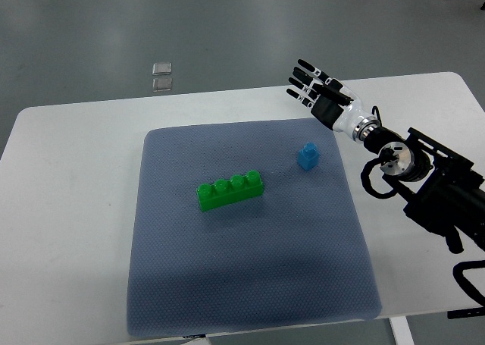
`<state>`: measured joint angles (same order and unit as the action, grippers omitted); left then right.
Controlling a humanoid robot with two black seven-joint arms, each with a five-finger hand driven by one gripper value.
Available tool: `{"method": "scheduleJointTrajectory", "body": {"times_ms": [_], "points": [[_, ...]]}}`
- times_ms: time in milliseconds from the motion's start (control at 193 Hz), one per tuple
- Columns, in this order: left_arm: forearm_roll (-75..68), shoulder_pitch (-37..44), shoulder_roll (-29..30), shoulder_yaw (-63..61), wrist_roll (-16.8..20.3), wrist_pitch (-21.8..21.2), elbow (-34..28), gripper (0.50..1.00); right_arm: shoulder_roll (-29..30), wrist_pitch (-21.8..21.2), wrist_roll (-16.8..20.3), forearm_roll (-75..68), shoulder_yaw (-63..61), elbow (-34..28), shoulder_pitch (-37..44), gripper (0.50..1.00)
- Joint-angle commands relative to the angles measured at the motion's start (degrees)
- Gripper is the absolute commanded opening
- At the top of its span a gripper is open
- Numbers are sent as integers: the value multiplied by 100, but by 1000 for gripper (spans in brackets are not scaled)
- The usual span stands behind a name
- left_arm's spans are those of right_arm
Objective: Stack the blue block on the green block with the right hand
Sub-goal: 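Raise the right hand and move it over the small blue block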
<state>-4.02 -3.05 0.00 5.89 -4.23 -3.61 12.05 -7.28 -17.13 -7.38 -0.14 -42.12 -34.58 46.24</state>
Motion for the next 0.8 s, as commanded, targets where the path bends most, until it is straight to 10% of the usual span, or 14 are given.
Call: {"method": "scheduleJointTrajectory", "body": {"times_ms": [0,430,792], "points": [[-2,-3,0,-1,1,0,25,1000,-256,-89,228,788,213,-22,237,924],[-11,-3,0,-36,1,18,43,1000,-1627,-1767,685,3933,3332,-584,2996,926],[-11,-3,0,-36,10,71,60,1000,-2304,-1787,703,5217,5380,-2466,4771,928]]}}
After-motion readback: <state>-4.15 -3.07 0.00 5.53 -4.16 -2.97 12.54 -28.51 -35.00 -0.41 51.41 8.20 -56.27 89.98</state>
